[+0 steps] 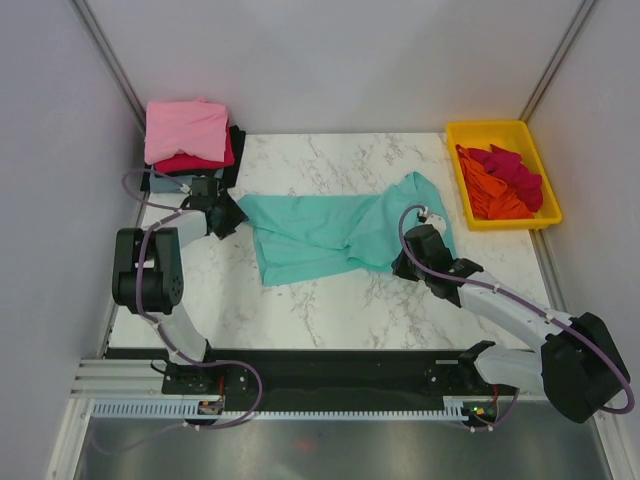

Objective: Fold and stack the t-shirts
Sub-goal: Flatten the tshirt out

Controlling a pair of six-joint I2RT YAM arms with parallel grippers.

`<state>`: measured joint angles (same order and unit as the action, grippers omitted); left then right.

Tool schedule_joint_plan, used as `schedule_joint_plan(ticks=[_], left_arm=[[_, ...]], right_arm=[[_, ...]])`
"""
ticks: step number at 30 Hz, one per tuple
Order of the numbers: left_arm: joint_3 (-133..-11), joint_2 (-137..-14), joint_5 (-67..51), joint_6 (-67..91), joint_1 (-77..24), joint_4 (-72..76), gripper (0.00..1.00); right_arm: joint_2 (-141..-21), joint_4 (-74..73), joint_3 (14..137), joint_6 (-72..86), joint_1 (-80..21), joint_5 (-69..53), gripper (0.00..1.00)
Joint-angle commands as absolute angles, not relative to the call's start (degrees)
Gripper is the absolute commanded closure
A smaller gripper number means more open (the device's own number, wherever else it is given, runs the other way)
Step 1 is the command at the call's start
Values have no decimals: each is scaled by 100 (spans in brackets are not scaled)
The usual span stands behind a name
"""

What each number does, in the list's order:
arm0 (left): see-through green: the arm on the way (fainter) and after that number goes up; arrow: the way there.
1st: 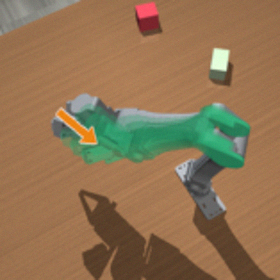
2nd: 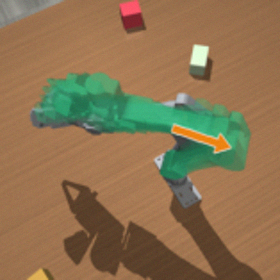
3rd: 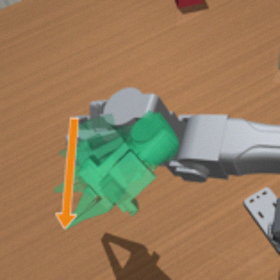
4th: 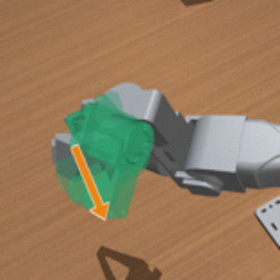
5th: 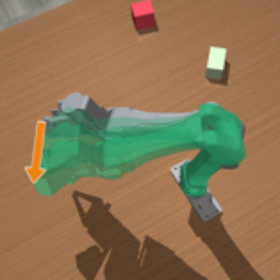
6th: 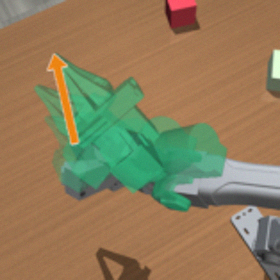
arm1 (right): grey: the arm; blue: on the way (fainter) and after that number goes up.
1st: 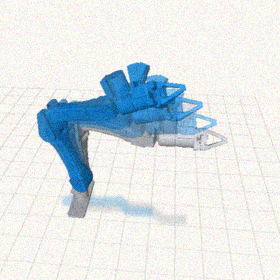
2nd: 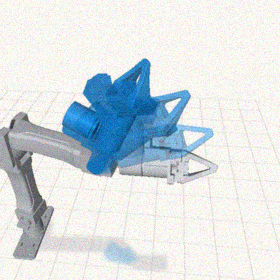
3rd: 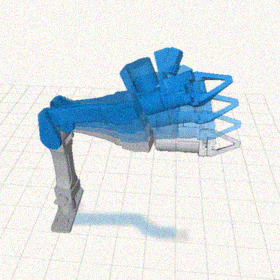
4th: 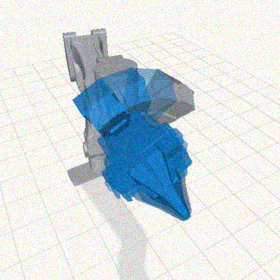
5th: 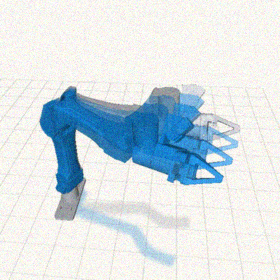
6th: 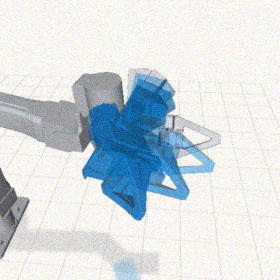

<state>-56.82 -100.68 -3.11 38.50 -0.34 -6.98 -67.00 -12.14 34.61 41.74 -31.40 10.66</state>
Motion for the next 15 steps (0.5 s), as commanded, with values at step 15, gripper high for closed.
schedule_joint_plan(ticks=[15], left_arm=[[-5740,-10415,-9,4499,167,369,47]], right_arm=[[-6758,-1283,3691,3788,-3059,1020,100]])
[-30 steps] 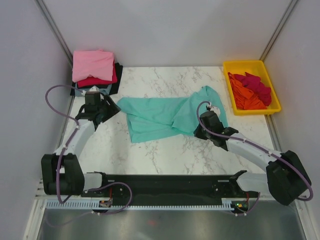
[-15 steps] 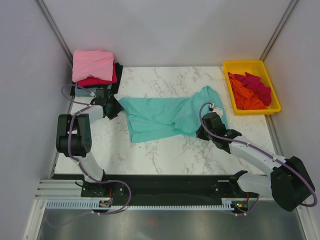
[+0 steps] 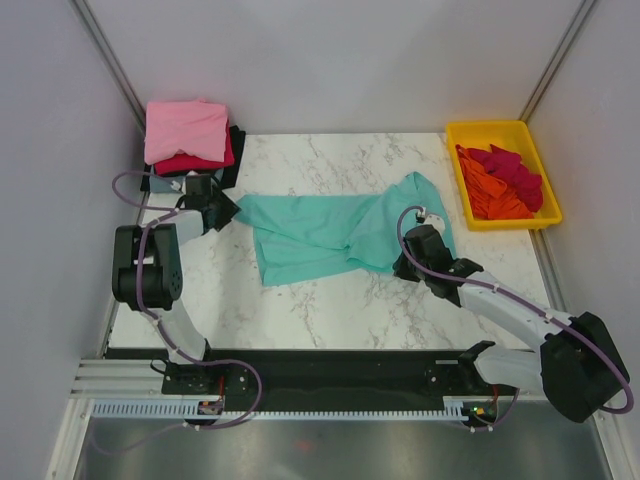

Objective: Fold and stack the t-shirts
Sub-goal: Flatten the tshirt out

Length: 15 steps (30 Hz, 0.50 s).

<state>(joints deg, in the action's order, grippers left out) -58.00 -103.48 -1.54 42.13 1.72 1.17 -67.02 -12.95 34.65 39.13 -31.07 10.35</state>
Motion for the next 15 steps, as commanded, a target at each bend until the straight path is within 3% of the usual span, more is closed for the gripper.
schedule_joint_plan(ticks=[1,15], left_arm=[[-5713,-10406,-17,4526,167,369,50],[-5686,-10687,-17,4772,105,492,52]], right_arm=[[-6776,-1283,3700,3771,-3041,1020,100],[-6900,-1266,3709,3630,-2778,923,100]])
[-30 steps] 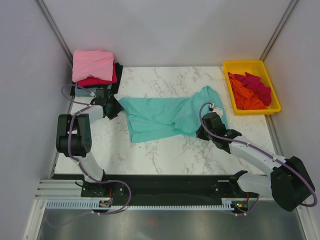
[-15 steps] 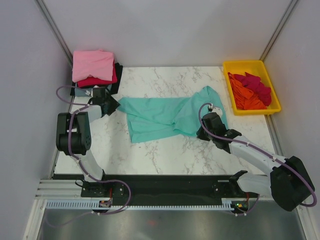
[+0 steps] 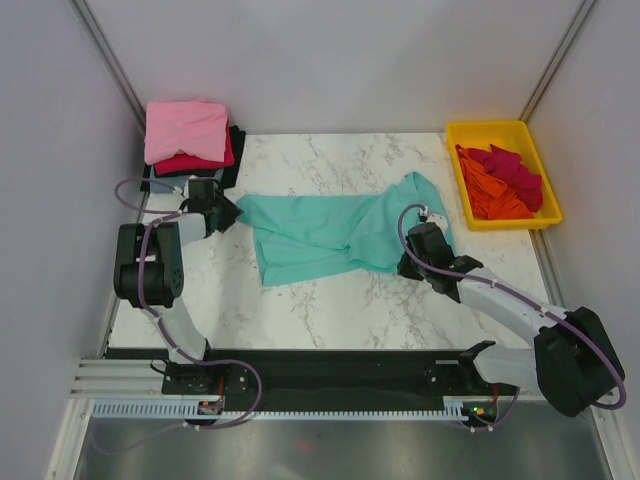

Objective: Fold and stack the t-shirts
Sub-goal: Flatten the tshirt out

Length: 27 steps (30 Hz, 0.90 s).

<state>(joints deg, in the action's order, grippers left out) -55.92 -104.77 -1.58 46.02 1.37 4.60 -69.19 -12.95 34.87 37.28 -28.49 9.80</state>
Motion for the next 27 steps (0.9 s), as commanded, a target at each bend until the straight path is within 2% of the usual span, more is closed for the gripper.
schedule_joint_plan(ticks=[1,9,11,16,22,27], left_arm=[[-5747,-10722,-18,4772,105,492,53],[-5818,-10802,132,4922,105,352,79],[-5845,-10828,114,4922,105,352,98],[-5907,-10469,-158,4545,88,343,98],[-6178,-8449,-167,3956,79,-605,98],[-6565,-6937,-692,3298,79,-1579,98]], right_arm=[[-6891,-1274,3709,3612,-2777,914,100],[-6926,-1275,3727,3542,-2593,827,100],[-6952,-1274,3727,3507,-2567,835,100],[-6909,-1292,3858,3445,-2312,608,100],[-5768,-1967,4736,3331,-2145,984,100],[-4704,-2776,6124,3226,-2145,1327,100]])
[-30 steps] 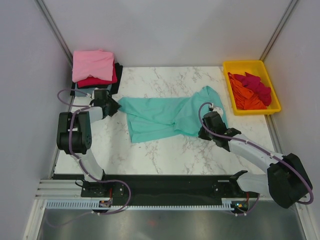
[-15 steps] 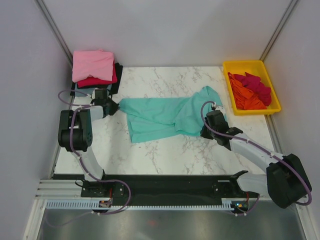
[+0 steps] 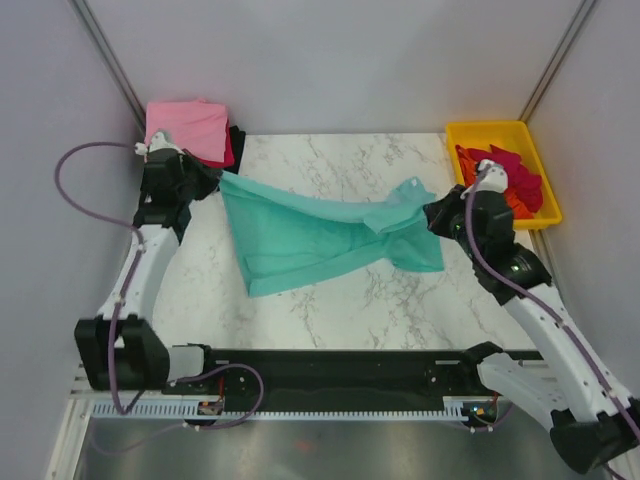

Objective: Fold and stack the t-shirts
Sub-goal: Flatten the tshirt out

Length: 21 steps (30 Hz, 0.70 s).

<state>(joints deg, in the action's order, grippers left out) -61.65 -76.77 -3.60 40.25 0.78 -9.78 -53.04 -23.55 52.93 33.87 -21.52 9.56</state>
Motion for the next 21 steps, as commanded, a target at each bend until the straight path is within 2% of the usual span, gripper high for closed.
schedule_joint_plan(ticks=[1,8,11,17,21], left_arm=[[-6687,-6456,-799,3174,79,-1695,98],[-7242,-4496,-1274,2532,88,-2645,98],[-7628,-3922,-1257,2435,88,-2873,98],[-8770,-3937,-1143,2154,70,-3505,98],[-9815,-5129,-1099,2127,79,-4306,98]], right_arm=[[-4546,-2977,6317,3208,-2136,1310,100],[-3324,-3463,8092,2981,-2145,968,100],[-3234,-3506,8750,2699,-2127,519,100],[-3909,-3656,9939,2373,-1908,202,100],[-5165,-4173,11002,2093,-1854,736,100]])
